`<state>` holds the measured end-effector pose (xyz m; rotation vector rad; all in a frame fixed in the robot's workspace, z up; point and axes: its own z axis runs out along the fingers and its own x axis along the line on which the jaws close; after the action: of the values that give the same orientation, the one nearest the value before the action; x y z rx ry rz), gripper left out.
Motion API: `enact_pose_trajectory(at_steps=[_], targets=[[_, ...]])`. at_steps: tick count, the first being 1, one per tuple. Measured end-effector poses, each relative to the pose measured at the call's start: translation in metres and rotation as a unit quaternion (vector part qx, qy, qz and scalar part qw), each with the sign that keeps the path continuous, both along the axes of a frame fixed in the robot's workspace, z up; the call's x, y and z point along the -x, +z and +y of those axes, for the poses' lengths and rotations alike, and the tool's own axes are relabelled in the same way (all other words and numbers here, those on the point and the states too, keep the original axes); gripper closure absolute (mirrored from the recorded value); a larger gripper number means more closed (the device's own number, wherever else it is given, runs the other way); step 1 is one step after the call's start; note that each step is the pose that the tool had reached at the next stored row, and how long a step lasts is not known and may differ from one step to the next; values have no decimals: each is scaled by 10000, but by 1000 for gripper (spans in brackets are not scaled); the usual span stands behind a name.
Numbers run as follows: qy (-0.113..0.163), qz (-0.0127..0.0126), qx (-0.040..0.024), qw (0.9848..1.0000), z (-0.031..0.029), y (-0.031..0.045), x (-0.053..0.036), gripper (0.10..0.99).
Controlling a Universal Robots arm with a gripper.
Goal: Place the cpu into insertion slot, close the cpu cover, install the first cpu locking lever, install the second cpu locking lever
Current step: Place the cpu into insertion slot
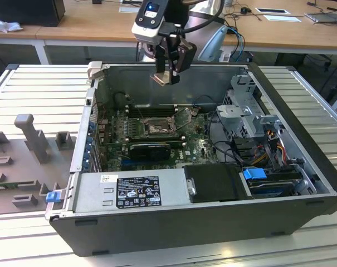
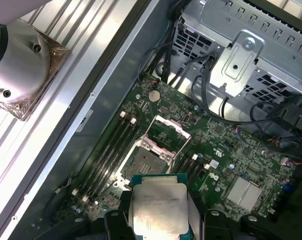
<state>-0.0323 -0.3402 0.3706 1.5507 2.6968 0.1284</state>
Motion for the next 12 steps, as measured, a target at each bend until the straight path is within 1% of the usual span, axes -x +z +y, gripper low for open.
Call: enact_pose_trajectory(at_steps=[3, 6, 8, 12], targets=[[-199, 0, 1, 9998, 0, -4, 0, 557], [-441, 0, 1, 9990, 0, -9, 0, 557], [-658, 0, 1, 9978, 0, -14, 0, 557], [-923, 0, 1, 9957, 0, -21, 0, 557]])
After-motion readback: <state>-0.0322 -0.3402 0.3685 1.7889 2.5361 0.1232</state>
